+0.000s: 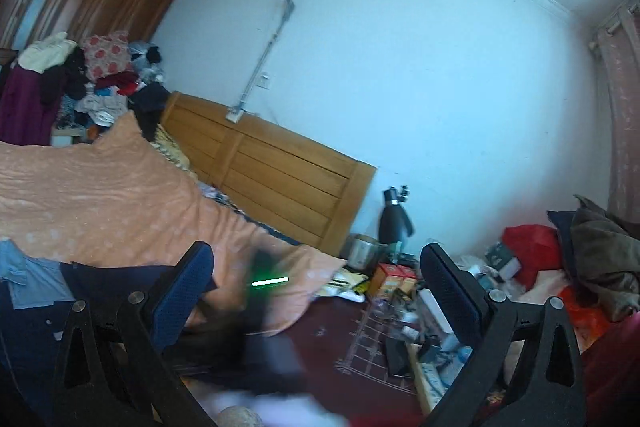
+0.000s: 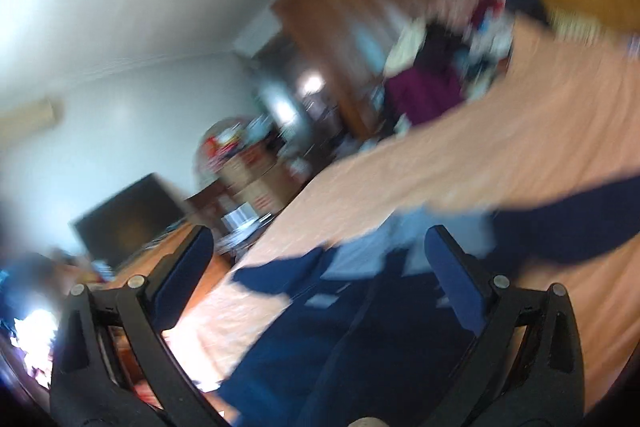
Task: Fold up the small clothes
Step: 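Carry both tools from the desk over to the navy jacket on the bed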
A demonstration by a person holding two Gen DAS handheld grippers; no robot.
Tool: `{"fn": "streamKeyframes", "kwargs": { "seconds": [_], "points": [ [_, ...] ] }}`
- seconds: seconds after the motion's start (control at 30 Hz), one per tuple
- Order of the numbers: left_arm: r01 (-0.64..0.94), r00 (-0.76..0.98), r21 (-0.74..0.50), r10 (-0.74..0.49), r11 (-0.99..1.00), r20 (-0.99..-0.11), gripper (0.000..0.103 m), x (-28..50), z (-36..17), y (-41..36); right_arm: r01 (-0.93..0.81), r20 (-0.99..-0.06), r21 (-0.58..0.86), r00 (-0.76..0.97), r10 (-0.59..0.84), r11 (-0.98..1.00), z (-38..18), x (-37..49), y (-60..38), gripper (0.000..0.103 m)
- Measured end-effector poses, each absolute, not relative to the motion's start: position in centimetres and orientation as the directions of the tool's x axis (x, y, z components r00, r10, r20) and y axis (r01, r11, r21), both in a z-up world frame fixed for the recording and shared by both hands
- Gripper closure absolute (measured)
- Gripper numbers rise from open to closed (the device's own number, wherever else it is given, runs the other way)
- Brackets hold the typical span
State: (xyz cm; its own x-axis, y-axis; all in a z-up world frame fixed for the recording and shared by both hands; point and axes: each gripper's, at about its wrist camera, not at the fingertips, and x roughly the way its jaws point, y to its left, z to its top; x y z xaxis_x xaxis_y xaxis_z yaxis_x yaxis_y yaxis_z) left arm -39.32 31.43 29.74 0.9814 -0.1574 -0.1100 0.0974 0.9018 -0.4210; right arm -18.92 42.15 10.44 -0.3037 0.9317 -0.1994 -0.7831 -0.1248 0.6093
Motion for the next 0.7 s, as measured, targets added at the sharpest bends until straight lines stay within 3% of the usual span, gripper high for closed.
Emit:
{"fn": "streamKeyframes", "kwargs": {
  "seconds": [0.17,0.27,0.33,0.47,0.63,0.67,0.7],
  "points": [
    [0.081,0.980,-0.345,-0.138,0.935,-0.142,0.000,-39.6,30.5,30.9,-0.751,-0.382,0.648,-0.462,0.801,-0.124,2.9,-22.0,44.8,0.000],
    [-0.077,0.993,-0.266,0.049,0.961,-0.111,0.000,-43.5,31.2,34.5,-0.853,-0.499,0.509,-0.397,0.770,-0.110,0.2,-23.5,40.7,0.000],
    [-0.218,0.975,-0.240,0.201,0.946,-0.093,0.000,-46.0,31.4,37.9,-0.872,-0.517,0.482,-0.362,0.776,-0.086,0.0,-23.4,38.4,0.000],
    [-0.423,0.897,-0.280,0.443,0.862,0.009,0.000,-52.0,32.5,43.3,-0.925,-0.454,0.377,-0.223,0.863,-0.041,5.3,-24.0,33.7,0.000],
    [-0.592,0.779,-0.195,0.617,0.782,0.110,0.000,-55.4,34.1,44.6,-0.972,-0.188,0.073,0.207,0.960,0.224,13.1,-21.6,29.3,0.000],
    [-0.622,0.756,-0.166,0.642,0.765,0.127,0.000,-55.6,34.0,44.6,-0.962,-0.166,0.058,0.253,0.953,0.266,13.1,-20.5,29.0,0.000],
    [-0.644,0.739,-0.144,0.660,0.751,0.136,0.000,-55.5,33.6,44.7,-0.951,-0.207,0.057,0.286,0.936,0.303,12.6,-18.5,29.6,0.000]
  ]
}}
